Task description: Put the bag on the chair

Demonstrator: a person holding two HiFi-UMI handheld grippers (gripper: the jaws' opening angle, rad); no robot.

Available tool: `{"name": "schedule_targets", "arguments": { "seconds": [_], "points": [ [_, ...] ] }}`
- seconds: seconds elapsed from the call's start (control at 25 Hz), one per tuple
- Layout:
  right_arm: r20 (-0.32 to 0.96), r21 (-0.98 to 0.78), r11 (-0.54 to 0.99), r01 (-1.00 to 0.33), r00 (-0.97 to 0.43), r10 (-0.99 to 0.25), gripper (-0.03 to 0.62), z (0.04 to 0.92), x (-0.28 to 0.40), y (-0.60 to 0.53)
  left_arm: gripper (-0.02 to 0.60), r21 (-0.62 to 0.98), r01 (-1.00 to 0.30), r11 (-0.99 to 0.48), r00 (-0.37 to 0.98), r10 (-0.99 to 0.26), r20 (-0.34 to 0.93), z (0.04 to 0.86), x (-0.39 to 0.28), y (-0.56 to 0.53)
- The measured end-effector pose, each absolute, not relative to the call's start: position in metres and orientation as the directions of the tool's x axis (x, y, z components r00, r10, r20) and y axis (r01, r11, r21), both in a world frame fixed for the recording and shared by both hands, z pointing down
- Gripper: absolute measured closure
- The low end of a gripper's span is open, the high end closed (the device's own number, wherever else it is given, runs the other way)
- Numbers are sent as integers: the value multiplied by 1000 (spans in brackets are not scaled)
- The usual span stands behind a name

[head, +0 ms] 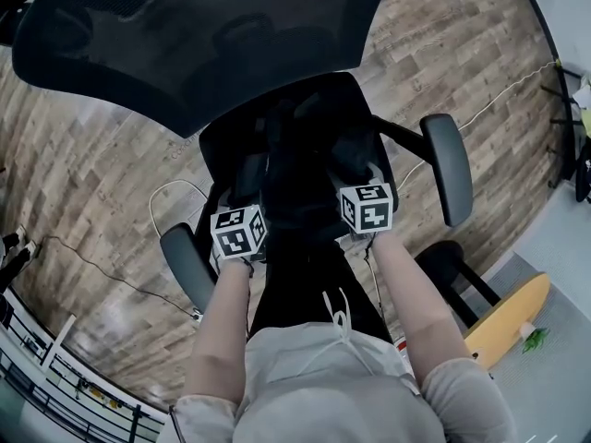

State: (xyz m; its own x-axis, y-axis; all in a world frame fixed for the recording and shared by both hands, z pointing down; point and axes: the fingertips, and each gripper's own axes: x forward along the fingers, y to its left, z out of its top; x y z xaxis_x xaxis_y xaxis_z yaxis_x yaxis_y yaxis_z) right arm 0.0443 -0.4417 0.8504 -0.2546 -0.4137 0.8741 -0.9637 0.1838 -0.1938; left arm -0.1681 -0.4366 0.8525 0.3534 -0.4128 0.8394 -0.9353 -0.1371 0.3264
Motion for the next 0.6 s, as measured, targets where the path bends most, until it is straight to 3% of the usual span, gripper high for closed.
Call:
{"name": "schedule_targets", "arguments": {
  "seconds": [0.08,0.16,0.2,0.36,0.6],
  "points": [
    [870,-184,187,-965,-249,-427,252,849,45,-440,448,329,-935,-130,353,-415,839,851,-166,-435],
    [868,-173,189,-967,-240,-434,191,847,45,-437,257,346,-931,-117,363,-418,833,849,-164,-433],
    [868,-165,187,-968,-233,-439,164,846,45,-436,216,351,-930,-111,364,-421,831,847,-163,-432],
    [856,-148,170,-974,-212,-471,123,832,49,-430,161,346,-935,-73,339,-463,819,833,-165,-425],
    [831,-127,187,-974,-207,-516,137,796,55,-421,166,296,-954,-45,276,-514,812,804,-171,-404]
  ]
}}
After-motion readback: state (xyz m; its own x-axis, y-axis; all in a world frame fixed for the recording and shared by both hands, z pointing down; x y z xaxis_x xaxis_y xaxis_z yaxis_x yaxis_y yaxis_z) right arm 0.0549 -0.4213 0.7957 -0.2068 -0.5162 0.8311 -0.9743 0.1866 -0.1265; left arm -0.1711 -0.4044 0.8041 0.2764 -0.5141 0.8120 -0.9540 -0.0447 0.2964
